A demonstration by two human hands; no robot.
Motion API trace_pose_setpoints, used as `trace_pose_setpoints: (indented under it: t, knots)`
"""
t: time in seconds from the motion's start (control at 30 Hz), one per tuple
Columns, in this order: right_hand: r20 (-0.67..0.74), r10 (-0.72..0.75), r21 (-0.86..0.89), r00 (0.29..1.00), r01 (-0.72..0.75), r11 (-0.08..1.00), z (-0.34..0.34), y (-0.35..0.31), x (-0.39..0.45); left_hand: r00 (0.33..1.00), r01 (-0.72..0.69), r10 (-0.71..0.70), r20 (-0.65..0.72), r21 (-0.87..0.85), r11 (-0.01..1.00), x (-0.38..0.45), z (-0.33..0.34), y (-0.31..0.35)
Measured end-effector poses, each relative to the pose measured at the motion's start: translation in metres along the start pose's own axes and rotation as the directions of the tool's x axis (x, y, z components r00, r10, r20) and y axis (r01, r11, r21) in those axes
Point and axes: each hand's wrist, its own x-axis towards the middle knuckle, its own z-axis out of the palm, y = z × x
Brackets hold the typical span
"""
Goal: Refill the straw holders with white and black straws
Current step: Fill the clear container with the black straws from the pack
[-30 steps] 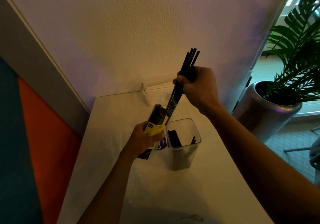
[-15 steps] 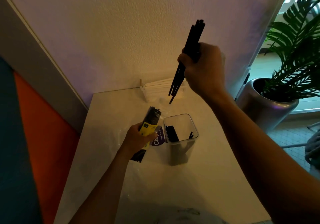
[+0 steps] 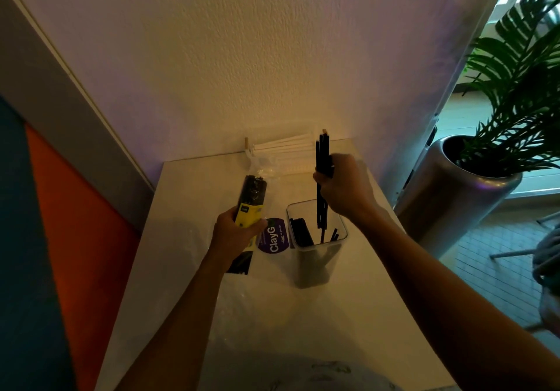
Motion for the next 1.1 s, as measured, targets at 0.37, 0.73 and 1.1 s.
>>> trace_pose_setpoints:
  t: [0.37, 0.73, 1.1]
  knots:
    - [0.212, 0.152, -0.15, 0.965, -0.122, 0.981, 0.034, 0.028, -0.016, 0.998, -0.034, 0.035, 0.05, -0.026, 0.999, 0.0, 0.001, 0.011]
    - [0.17, 0.017, -0.131, 0.985, 0.006, 0.991, 0.015, 0.01, -0.002, 0.994, -0.076, 0.072, 0.08, 0.037, 0.996, 0.005, 0.003, 0.024]
    - [0.083, -0.284, 0.131, 0.955, 0.272, 0.953, -0.001, -0.025, 0.022, 0.974, -0.139, 0.128, 0.185, 0.044, 0.989, 0.007, 0.009, 0.029]
